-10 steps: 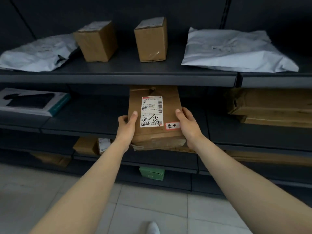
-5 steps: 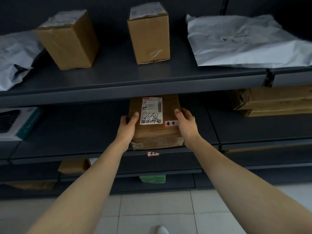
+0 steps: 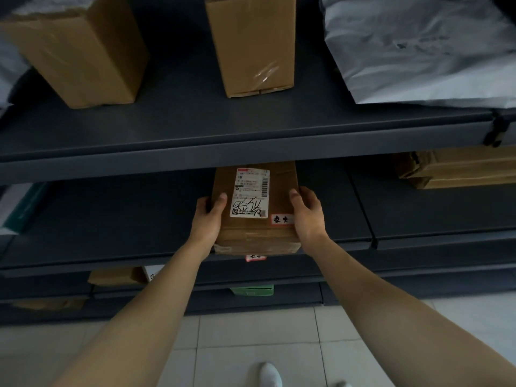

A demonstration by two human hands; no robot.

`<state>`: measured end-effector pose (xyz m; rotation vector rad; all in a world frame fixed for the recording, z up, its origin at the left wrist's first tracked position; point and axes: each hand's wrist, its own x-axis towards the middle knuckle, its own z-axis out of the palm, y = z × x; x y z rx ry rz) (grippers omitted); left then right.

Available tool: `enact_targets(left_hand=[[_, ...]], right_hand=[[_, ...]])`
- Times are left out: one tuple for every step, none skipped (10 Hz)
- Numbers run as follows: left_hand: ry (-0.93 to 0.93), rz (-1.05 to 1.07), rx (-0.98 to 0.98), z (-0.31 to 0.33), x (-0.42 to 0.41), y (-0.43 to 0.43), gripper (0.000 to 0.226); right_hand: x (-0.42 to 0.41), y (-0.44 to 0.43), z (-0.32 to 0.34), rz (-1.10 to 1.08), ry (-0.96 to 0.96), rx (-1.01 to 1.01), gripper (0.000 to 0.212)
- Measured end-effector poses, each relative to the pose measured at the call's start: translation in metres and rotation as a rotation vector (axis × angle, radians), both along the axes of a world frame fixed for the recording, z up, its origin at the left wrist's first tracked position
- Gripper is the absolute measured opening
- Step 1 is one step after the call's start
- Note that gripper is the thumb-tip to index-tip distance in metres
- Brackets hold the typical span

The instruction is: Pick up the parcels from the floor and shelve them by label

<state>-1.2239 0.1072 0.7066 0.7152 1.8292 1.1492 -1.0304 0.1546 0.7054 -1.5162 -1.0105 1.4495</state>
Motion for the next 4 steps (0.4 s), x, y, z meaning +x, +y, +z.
enact_targets(left_hand=[[-0.004,-0.014,-0.007,0.002,0.002,-0.003,0.060],[0.016,0.009,0.026,0.005,0.004,-0.008,0.066],[0.067,0.052,0.082,0.024,0.009,-0.019,0.064],[0.162,0.109,0.181,0.042,0.018,-0.031,0.059]], right_hand=[[0.002,-0.002,0.004,0.003,-0.047,0.019,0.053],[0.007,-0.004,0.017,-0.005,-0.111,0.090,0.051],[0.010,-0.008,0.035,0.026,-0.149,0.223,0.042],[0.007,-0.016,0.050,0.147,-0.134,0.332,0.036]])
